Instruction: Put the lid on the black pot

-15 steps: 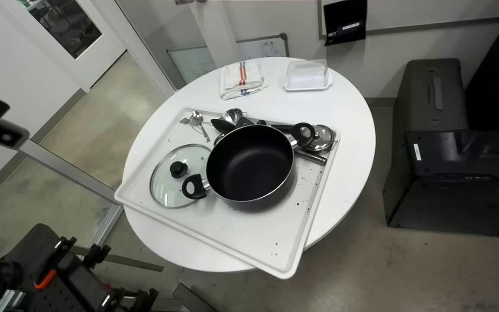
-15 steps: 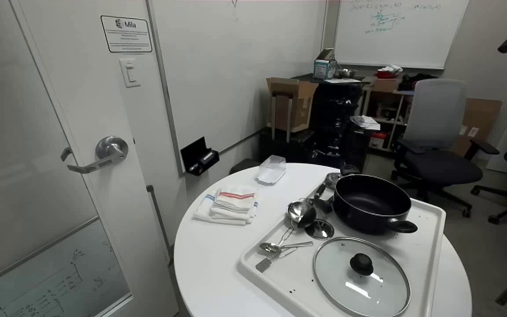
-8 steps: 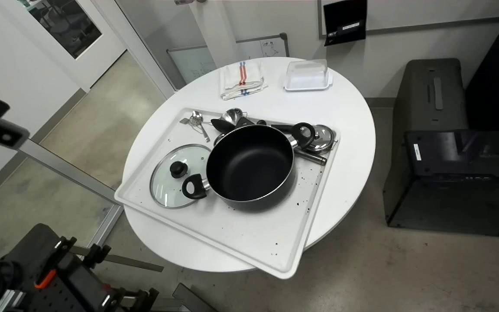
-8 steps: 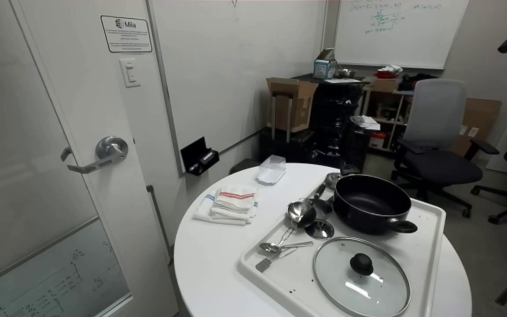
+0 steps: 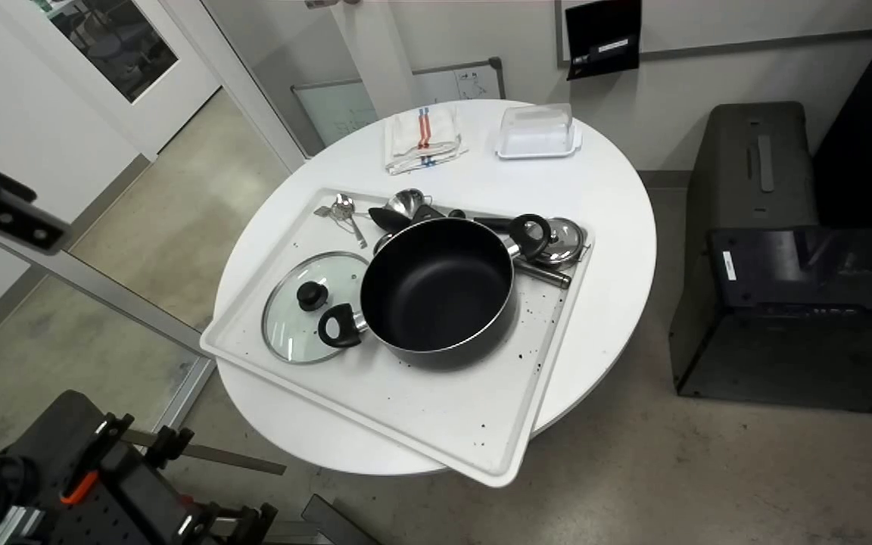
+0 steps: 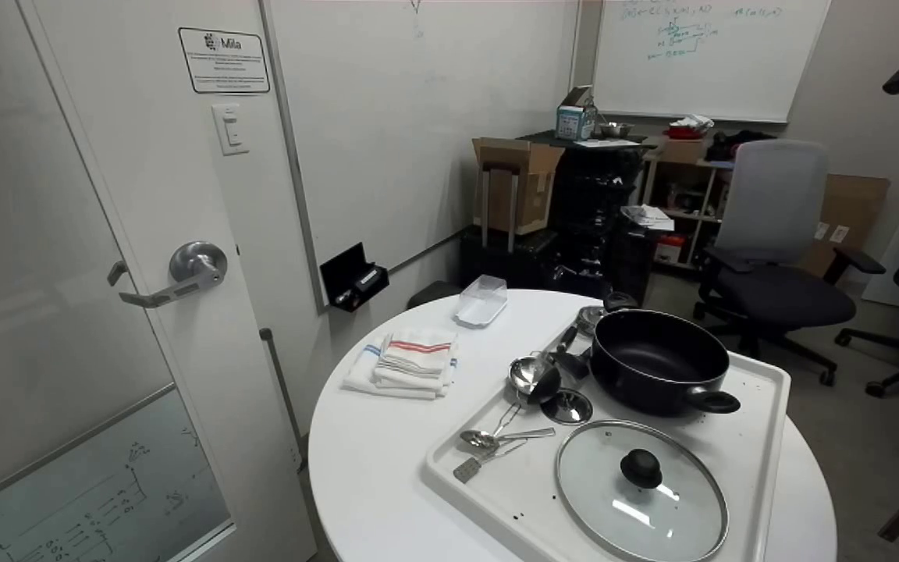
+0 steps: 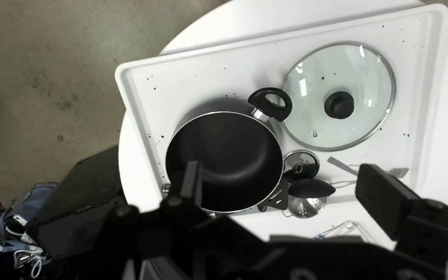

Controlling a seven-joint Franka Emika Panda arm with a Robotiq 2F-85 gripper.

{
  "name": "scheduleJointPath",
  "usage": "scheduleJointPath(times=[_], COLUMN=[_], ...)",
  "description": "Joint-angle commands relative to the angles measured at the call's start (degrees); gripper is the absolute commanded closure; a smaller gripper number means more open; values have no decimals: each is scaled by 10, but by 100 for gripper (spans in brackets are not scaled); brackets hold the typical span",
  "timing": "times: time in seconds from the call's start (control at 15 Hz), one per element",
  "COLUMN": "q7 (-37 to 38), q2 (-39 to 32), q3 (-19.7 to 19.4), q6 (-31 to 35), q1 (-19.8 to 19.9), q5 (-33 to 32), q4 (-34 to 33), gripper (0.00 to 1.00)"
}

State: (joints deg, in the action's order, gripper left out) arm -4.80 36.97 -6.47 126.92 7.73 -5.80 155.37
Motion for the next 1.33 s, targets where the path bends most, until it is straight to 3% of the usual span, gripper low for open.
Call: scheduleJointPath(times=[0.0,0.6,1.27], q7=[-4,-60,-48], q2=[-69,-226,-447], q3=[25,58,105], q6=[-5,9,53], q1=[-18,-74,-112], q5=[-17,-44,-134], q4=[-36,-104,-207], gripper=[0,0,0])
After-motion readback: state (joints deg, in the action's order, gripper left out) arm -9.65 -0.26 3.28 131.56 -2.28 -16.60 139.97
